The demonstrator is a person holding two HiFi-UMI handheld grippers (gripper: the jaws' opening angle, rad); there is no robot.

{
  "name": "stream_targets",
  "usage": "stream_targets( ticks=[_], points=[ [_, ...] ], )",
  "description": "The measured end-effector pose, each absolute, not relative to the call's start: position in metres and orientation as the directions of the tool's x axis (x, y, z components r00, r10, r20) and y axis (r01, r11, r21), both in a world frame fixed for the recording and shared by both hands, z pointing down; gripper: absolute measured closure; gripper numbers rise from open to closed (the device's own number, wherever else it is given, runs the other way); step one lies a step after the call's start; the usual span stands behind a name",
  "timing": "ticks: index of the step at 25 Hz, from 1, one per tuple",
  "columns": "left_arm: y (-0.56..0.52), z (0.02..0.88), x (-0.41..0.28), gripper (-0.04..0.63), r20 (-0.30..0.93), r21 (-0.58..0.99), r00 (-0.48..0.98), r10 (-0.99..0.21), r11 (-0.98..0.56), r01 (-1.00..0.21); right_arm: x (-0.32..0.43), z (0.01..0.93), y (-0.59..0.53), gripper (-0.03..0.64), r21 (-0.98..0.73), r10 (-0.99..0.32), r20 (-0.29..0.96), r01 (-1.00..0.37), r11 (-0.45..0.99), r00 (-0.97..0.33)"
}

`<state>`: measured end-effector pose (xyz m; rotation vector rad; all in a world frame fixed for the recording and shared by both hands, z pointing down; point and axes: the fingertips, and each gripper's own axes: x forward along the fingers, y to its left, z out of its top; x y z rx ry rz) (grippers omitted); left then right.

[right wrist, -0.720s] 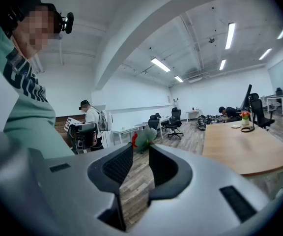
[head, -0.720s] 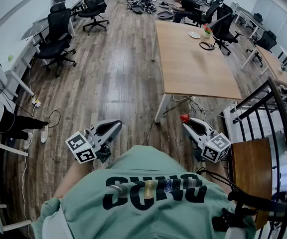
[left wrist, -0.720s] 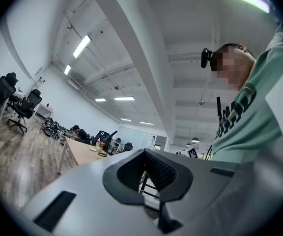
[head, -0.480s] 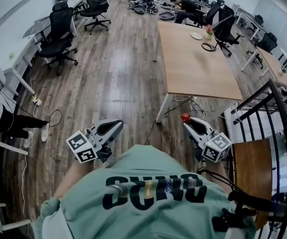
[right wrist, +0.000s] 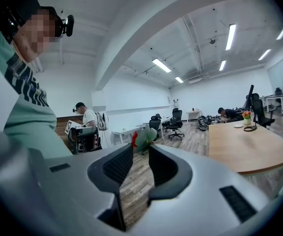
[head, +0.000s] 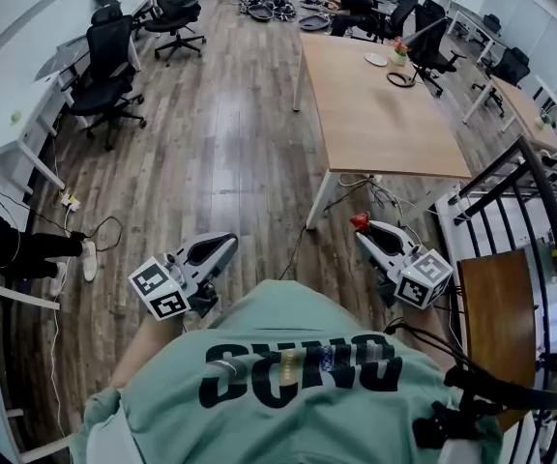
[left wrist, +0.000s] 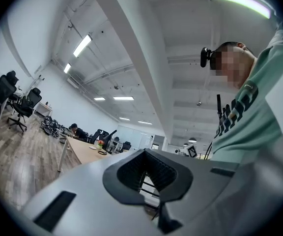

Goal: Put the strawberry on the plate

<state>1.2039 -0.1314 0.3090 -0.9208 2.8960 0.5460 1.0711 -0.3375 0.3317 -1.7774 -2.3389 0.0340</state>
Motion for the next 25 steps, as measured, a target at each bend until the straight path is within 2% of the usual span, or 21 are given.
stream_targets(
  ticks=[12, 19, 25],
  points=[
    [-0.143, 0.319, 1.204, 0.591, -0.158, 0.364, -0.797, -0.583, 0.716, -0.596, 1.083, 0.335, -0.368, 0.505, -0.188, 0.931, 0.181, 0.918, 0.349, -0.317],
    [-0.203, 0.302, 1.162, 0.591, -0.152, 0.323, -0.799, -0.581, 0.735, -0.596, 1.04, 0.329, -0.429, 0.505, -0.184, 0.942, 0.127, 0.926, 0.329, -0.31],
    [-0.295, 0.291, 1.111, 0.591, -0.177, 0.306, -0.786, -0.592, 0.726, -0.616, 0.99, 0.327, -0.528, 0.505, -0.167, 0.939, 0.111, 0.925, 0.34, -0.325]
  ],
)
